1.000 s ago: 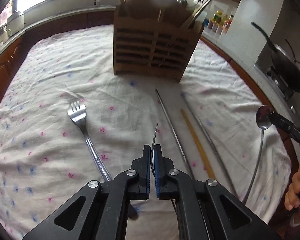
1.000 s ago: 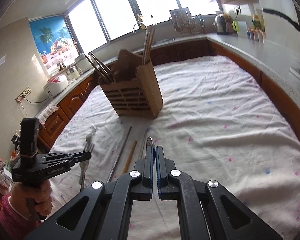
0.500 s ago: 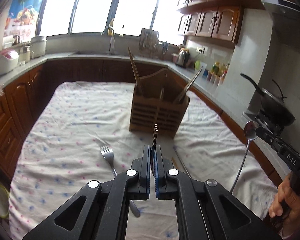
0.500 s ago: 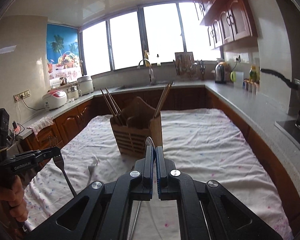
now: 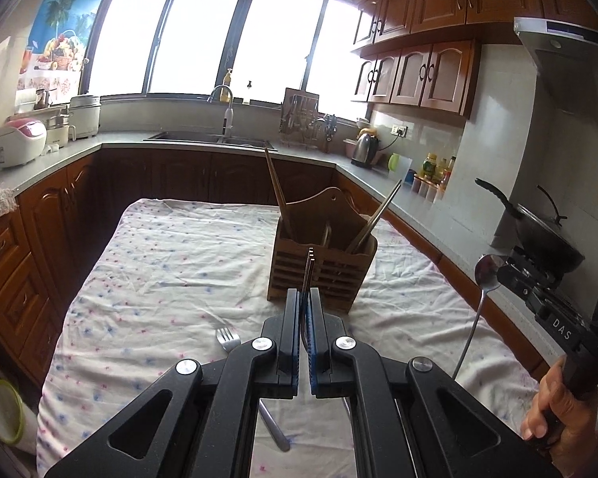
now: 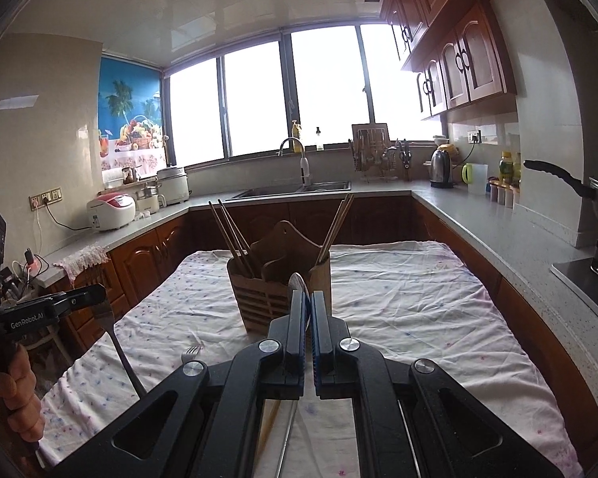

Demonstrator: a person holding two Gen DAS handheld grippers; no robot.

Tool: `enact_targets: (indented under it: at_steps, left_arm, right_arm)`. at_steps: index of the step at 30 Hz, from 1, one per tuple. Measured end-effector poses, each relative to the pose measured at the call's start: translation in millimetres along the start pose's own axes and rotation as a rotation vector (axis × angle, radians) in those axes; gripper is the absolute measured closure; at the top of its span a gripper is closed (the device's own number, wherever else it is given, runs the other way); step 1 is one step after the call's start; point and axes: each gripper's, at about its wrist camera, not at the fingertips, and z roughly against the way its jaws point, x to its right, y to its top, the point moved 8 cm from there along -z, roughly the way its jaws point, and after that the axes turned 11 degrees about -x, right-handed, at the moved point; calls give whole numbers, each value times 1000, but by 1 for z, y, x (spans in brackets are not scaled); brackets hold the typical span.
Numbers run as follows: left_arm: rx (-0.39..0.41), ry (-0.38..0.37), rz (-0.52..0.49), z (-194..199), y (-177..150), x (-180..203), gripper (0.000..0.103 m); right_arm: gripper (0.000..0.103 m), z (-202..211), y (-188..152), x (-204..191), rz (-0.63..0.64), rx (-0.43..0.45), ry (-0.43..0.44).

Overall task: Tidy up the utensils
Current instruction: 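Raise the fork and spoon and carry both over the wooden holder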

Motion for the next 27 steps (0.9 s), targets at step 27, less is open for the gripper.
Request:
enact_targets:
  at_steps: [27]
  left_arm:
    - [43, 6, -10, -54, 63, -14, 102]
  right_arm:
    - [101, -48, 52, 13, -8, 60, -41]
